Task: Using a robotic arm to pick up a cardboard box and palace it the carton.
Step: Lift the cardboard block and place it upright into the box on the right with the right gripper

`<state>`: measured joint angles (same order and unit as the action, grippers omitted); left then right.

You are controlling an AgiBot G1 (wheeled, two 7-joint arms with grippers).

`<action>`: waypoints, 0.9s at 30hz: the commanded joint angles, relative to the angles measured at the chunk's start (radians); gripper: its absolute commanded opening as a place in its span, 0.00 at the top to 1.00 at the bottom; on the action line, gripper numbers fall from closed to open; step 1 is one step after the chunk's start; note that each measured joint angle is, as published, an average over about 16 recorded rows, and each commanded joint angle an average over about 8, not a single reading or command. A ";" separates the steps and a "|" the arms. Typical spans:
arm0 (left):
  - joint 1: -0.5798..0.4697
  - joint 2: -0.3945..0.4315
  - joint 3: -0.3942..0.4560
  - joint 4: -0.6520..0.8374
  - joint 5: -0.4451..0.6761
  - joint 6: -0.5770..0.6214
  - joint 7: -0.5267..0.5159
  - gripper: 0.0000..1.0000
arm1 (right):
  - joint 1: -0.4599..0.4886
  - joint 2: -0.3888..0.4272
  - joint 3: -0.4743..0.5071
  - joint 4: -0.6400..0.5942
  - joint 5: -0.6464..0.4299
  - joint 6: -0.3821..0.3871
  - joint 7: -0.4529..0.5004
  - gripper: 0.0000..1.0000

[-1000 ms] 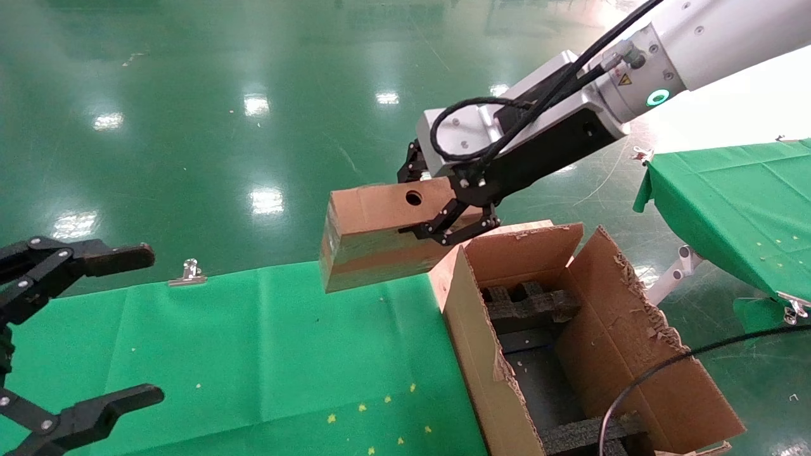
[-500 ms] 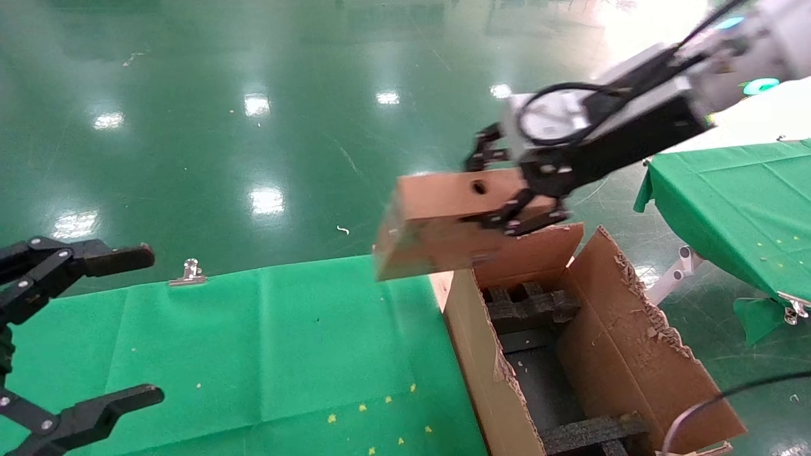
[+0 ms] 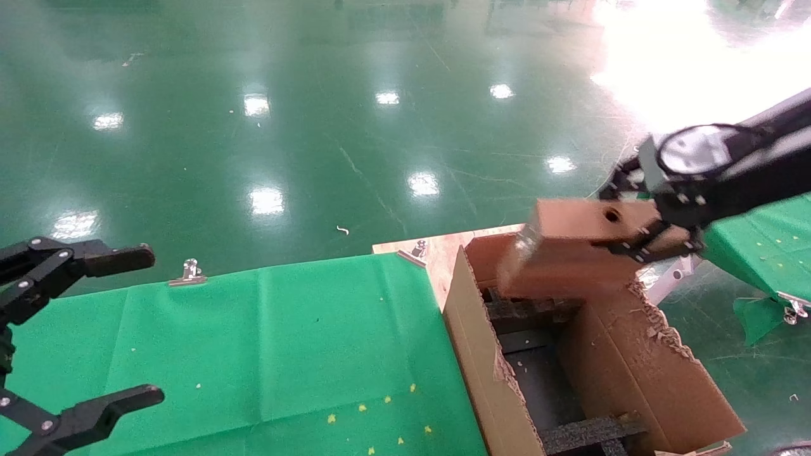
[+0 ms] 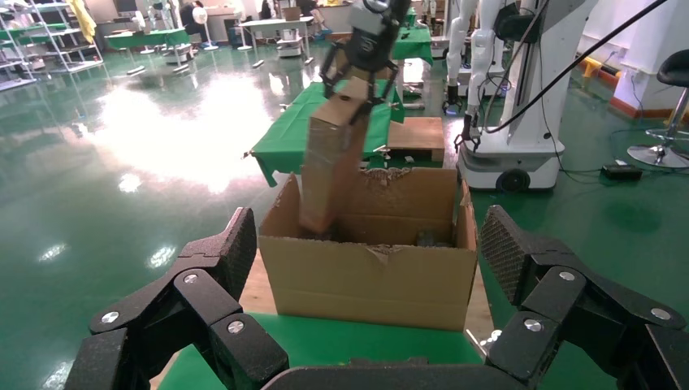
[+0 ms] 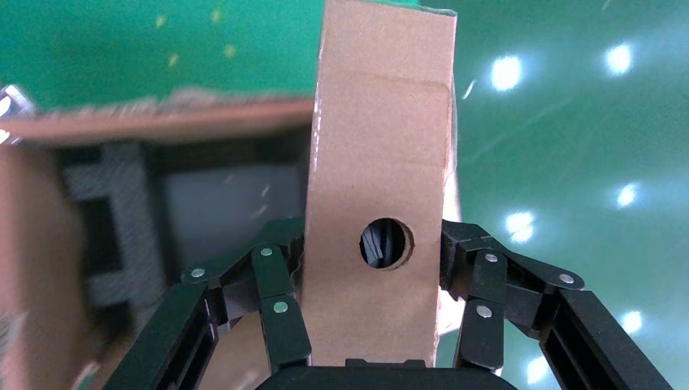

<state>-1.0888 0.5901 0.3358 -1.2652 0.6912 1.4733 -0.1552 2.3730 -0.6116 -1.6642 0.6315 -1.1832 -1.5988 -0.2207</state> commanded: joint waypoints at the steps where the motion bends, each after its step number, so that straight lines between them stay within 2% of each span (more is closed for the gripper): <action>1: 0.000 0.000 0.000 0.000 0.000 0.000 0.000 0.00 | 0.010 0.019 -0.044 -0.008 -0.003 0.000 0.000 1.00; 8: 0.000 0.000 0.000 0.000 0.000 0.000 0.000 0.00 | -0.016 0.032 -0.145 -0.058 0.027 0.013 0.029 1.00; 13: 0.000 0.000 0.000 0.000 0.000 0.000 0.000 0.00 | -0.061 0.025 -0.176 -0.106 0.045 0.046 0.102 1.00; 20: 0.000 0.000 0.000 0.000 0.000 0.000 0.000 0.00 | -0.147 0.053 -0.173 -0.111 0.103 0.160 0.312 1.00; 27: 0.000 0.000 0.000 0.000 0.000 0.000 0.000 0.00 | -0.208 0.157 -0.177 0.015 0.139 0.309 0.568 1.00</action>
<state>-1.0890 0.5899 0.3362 -1.2652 0.6909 1.4731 -0.1550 2.1765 -0.4518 -1.8428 0.6583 -1.0531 -1.2945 0.3421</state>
